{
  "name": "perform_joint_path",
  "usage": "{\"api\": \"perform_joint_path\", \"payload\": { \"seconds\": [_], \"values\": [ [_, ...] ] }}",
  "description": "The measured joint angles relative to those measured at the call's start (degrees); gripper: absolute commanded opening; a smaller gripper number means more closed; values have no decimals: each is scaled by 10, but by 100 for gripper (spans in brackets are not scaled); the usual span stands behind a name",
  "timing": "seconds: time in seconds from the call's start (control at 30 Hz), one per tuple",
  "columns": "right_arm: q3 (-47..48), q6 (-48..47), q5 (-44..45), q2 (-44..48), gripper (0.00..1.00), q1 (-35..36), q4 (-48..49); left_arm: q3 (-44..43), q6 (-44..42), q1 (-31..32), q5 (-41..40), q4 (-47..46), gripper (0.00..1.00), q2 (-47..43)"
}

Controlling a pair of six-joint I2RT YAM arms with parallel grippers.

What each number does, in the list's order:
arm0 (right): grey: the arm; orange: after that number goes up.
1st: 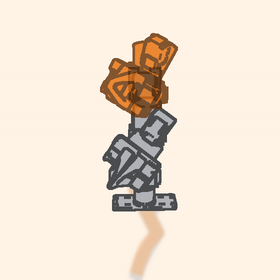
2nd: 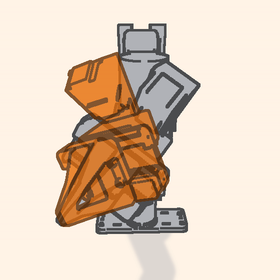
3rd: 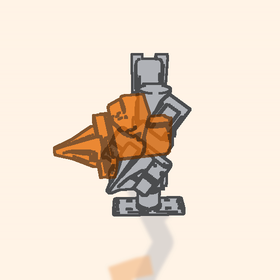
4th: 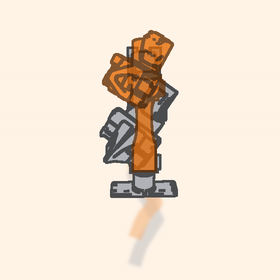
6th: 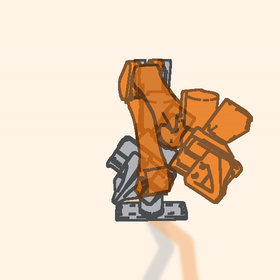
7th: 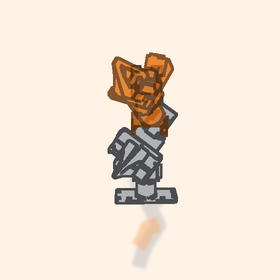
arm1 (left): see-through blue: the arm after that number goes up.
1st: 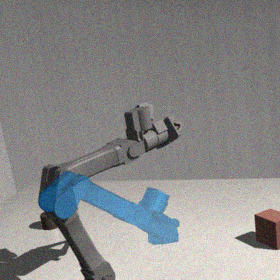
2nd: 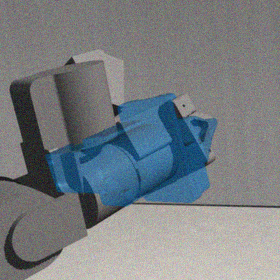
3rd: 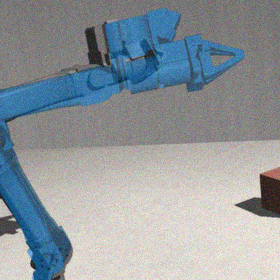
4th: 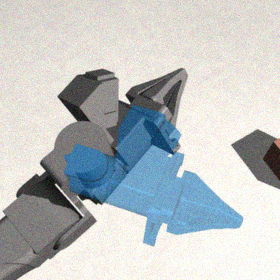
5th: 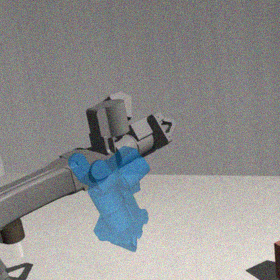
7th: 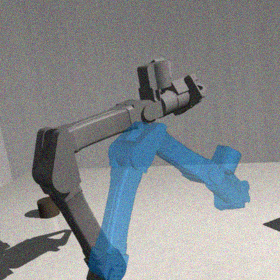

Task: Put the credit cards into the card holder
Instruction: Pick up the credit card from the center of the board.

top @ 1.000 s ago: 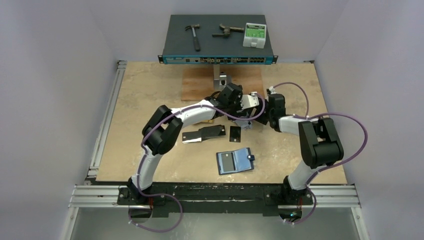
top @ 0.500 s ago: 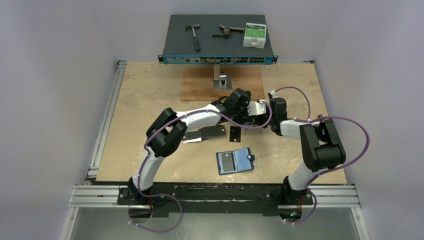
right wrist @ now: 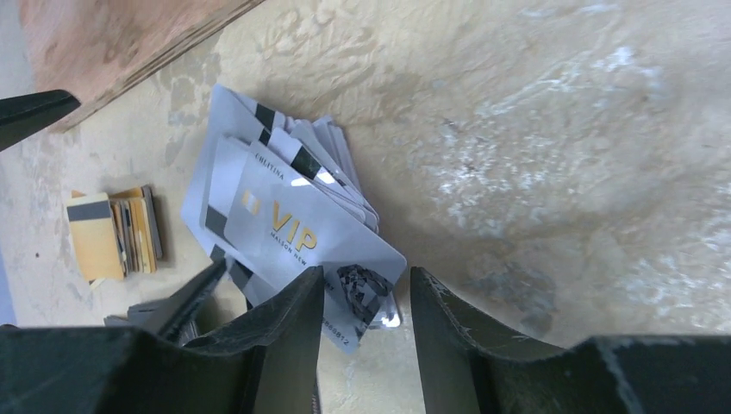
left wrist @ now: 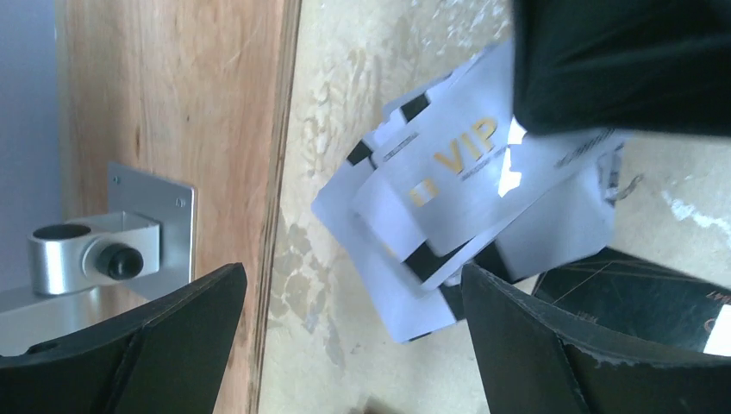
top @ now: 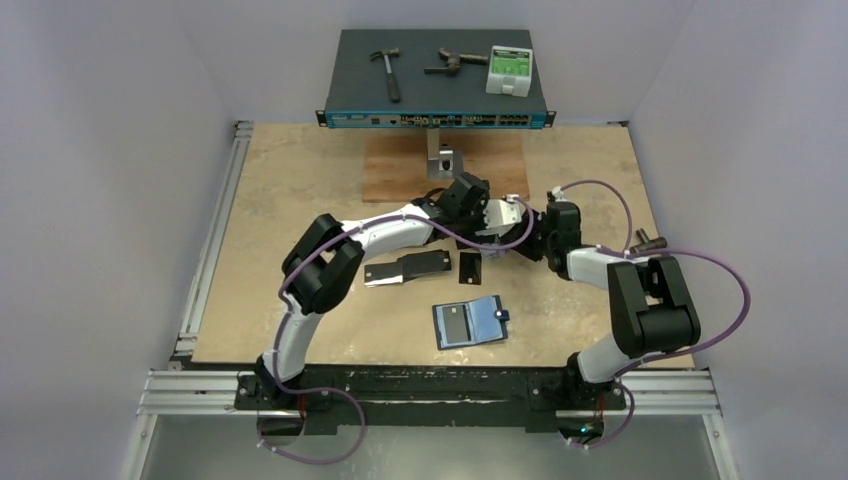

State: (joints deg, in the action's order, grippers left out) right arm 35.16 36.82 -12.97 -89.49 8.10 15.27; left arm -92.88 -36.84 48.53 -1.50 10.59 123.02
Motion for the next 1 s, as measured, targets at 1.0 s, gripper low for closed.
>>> {"api": "perform_joint_path", "payload": {
  "seconds": [1.0],
  "values": [
    [-13,34,-16,-10,62,-14,49,19,28,-35,4,19,94,-40]
  ]
}}
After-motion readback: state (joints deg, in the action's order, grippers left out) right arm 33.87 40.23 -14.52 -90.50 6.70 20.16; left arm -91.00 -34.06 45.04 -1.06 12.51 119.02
